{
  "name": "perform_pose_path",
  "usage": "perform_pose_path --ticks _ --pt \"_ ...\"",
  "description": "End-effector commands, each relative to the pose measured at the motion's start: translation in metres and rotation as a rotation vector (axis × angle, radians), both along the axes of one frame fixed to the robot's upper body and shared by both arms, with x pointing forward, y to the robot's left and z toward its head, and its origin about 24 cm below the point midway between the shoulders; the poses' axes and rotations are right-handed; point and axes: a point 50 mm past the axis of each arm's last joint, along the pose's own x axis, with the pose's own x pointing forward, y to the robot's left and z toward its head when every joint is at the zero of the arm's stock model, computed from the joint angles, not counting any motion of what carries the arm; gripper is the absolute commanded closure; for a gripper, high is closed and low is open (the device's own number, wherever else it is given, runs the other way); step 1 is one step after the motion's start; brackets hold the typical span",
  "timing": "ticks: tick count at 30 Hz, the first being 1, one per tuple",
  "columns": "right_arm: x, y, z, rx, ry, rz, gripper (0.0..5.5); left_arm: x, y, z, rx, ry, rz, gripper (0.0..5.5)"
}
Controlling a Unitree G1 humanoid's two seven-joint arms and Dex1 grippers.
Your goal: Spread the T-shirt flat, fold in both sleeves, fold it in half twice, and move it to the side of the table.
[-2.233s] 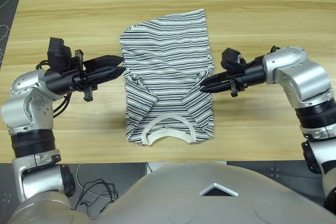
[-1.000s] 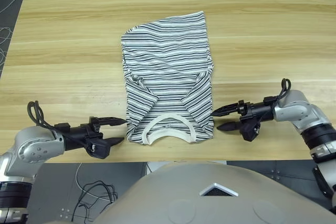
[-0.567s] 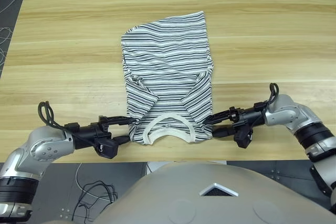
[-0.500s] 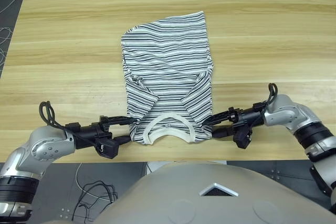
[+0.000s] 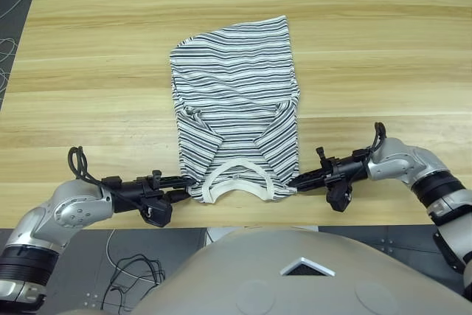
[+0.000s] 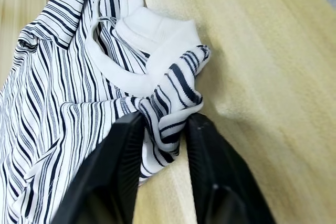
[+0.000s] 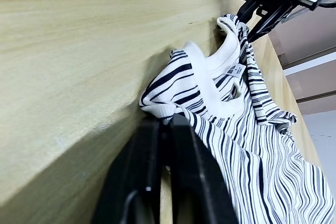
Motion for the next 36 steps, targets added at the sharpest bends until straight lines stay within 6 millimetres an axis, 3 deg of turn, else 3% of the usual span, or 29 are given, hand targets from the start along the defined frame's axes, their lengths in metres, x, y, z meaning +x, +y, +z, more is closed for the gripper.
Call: perform_pose_path --ticks 1,6,9,14,17,19,24,30,36 --pt "0.001 0.000 -0.005 -0.066 0.029 -0.006 5.40 -0.002 0.001 -0.005 0.073 0.050 -0.028 4.82" --pt "0.020 0.013 0.027 0.018 0.173 -0.136 5.40 0.011 -0.008 0.021 -0.040 0.075 0.044 5.40" --pt "0.029 0.019 0.058 0.038 0.332 -0.173 5.40 0.016 -0.018 0.050 -0.176 0.281 0.158 5.40" --pt "0.032 0.021 0.106 -0.029 0.615 -0.154 5.40 0.024 -0.028 0.098 -0.218 0.582 0.127 5.40" --pt "0.034 0.010 0.114 -0.119 0.738 -0.168 5.40 0.023 -0.026 0.107 -0.166 0.634 0.089 5.40" --pt "0.033 0.003 0.118 -0.161 0.818 -0.173 5.40 0.020 -0.022 0.103 -0.101 0.640 0.095 5.40" --pt "0.039 0.001 0.123 -0.134 0.847 -0.201 5.40 0.018 -0.022 0.107 -0.097 0.636 0.087 5.40" --pt "0.075 0.001 0.124 0.050 0.778 -0.338 5.40 0.054 -0.011 0.126 -0.236 0.521 0.159 5.40" --pt "0.114 0.010 0.119 0.145 0.706 -0.475 5.40 0.103 0.003 0.120 -0.340 0.467 0.290 5.40"
